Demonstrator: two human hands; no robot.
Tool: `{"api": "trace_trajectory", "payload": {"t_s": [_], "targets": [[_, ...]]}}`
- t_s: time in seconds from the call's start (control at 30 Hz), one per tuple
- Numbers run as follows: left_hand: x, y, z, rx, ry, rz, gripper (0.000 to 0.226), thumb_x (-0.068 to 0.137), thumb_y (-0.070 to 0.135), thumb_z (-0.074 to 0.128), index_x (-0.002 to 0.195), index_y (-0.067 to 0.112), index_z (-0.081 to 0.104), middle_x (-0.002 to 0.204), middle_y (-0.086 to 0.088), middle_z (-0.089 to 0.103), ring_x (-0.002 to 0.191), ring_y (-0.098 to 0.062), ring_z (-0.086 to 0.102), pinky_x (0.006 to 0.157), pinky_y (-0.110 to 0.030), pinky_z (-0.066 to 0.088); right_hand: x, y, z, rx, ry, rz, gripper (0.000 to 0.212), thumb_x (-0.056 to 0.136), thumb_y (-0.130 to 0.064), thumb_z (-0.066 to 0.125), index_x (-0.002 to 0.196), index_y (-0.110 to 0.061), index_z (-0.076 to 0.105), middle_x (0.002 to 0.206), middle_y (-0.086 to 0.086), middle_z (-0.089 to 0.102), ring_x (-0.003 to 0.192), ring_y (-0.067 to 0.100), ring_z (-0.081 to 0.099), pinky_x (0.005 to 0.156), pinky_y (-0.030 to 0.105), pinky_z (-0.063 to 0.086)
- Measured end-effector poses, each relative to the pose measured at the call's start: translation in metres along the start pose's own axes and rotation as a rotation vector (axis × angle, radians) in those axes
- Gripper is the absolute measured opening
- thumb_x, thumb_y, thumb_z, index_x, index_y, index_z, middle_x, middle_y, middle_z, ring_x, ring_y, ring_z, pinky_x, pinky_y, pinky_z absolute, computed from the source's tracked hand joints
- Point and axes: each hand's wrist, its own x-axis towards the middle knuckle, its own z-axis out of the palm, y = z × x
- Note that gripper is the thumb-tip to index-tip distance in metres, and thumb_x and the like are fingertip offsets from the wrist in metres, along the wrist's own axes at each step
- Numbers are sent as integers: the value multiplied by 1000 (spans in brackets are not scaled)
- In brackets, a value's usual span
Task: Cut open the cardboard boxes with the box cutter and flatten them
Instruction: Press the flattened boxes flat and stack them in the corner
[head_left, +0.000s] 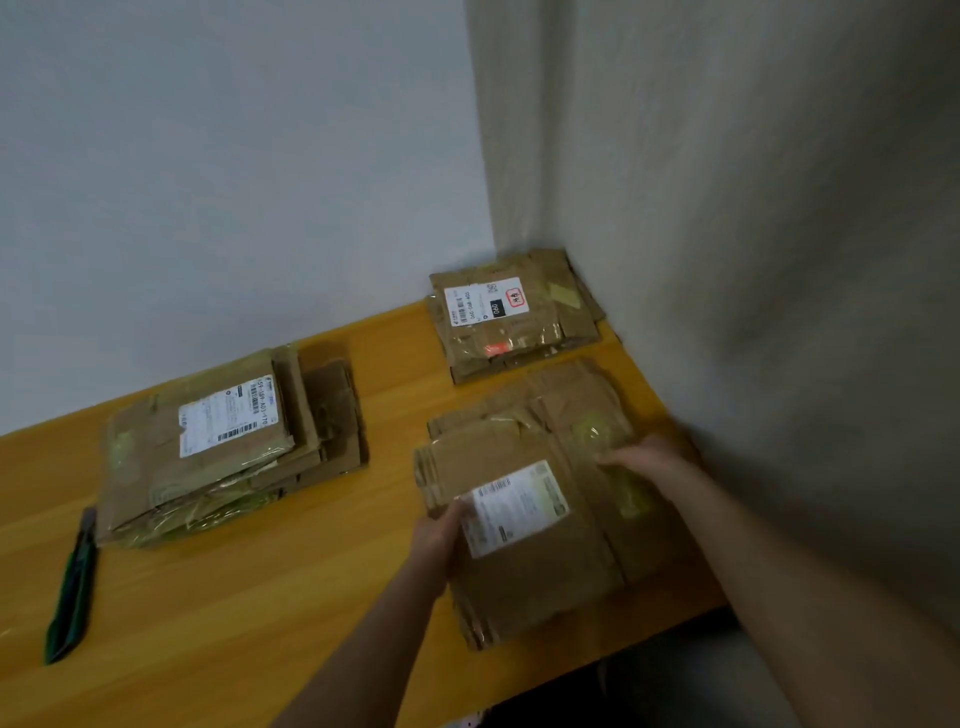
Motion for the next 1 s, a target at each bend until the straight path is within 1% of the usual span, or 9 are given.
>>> {"api": "trace_trajectory", "payload": {"t_s": [0.17,0.3,0.5,0.6,0.7,0.77,0.83,0.93,1.0], "targets": [[16,-2,4,-25,-25,41,44,79,27,79,112,3,64,98,-14,73,85,-28,71,59,-32,56,9,13,18,40,125,22,112,69,-43,83,152,-9,17,156,18,17,141,38,26,108,50,36],[25,9,-8,-72,-108,-6,48,76,18,81,116,1,63,102,-18,72,90,-33,71,67,-39,59,20,14,18,54,63,34,118,60,-50,86,150,-10,21,154,17,25,140,37,29,110,51,34],[43,33,-15,95,-71,214,59,79,40,76,128,14,56,109,-7,71,94,-22,69,64,-28,56,31,-9,22,122,75,-52,111,64,-52,82,150,-13,24,153,16,29,139,37,31,109,52,35],[57,42,-10,71,-82,207,68,75,39,80,132,15,51,112,-7,70,96,-23,69,68,-31,57,27,-34,17,-103,226,-97,101,74,-56,73,151,-16,21,154,16,24,141,38,26,108,51,33],[69,46,3,-6,5,173,61,80,24,79,131,6,50,114,-14,67,96,-29,68,75,-41,58,20,-55,23,-391,331,-261,109,73,-66,66,153,-20,8,159,13,11,145,37,14,114,53,19],[77,46,11,-14,106,138,62,82,22,77,133,6,46,119,-17,63,101,-33,65,84,-48,56,18,-61,38,-555,271,-505,113,72,-73,61,154,-26,-1,162,7,-5,147,34,-3,117,54,6],[80,46,18,-15,168,102,65,84,27,74,137,9,42,125,-16,59,108,-35,62,91,-52,53,13,-62,54,-690,138,-712,113,71,-75,60,154,-30,-2,162,1,-10,147,31,-13,118,54,-1],[83,50,32,-6,169,113,60,86,30,71,137,12,43,131,-16,56,113,-36,58,94,-53,50,10,-59,64,-807,-44,-799,115,67,-73,66,154,-32,3,162,-2,-8,146,29,-18,117,56,-6],[76,57,36,167,203,190,68,87,33,70,143,15,37,142,-16,43,123,-38,50,102,-52,45,10,-53,62,-909,-142,-813,119,65,-73,68,154,-32,0,161,0,-14,145,30,-20,115,58,-10]]}}
